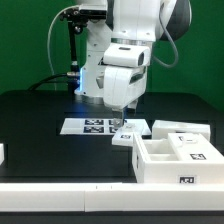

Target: Assemble cabinet

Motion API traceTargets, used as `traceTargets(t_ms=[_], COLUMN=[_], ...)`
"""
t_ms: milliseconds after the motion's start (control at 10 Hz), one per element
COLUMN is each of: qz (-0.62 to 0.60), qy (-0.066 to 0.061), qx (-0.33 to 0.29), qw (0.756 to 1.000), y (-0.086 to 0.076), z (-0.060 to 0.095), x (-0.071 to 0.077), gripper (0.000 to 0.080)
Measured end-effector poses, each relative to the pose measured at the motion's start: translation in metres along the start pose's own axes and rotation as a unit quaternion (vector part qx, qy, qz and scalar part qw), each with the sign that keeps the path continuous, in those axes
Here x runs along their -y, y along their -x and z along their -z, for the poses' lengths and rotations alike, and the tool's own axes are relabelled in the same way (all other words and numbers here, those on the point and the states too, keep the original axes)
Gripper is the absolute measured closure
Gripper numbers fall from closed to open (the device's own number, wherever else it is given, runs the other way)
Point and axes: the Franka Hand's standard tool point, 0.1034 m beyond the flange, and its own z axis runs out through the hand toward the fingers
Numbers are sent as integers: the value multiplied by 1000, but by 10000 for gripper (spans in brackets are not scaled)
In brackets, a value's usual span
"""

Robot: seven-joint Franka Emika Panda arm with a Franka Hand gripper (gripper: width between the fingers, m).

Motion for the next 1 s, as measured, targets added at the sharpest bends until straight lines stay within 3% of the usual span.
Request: traceTargets(t_ms=[100, 300, 700, 800, 900, 1000], qz=[10, 17, -5, -7, -10, -12], qy=[15, 16, 22, 22, 22, 22], qx=[-1, 7, 7, 7, 7, 7], qw=[1000, 1000, 1000, 1000, 1000, 1000], y=[2, 3, -6, -6, -6, -6], z=[-5, -16, -18, -18, -19, -19], x=[7, 8, -2, -2, -2, -2], gripper=[4, 4, 4, 133, 133, 270])
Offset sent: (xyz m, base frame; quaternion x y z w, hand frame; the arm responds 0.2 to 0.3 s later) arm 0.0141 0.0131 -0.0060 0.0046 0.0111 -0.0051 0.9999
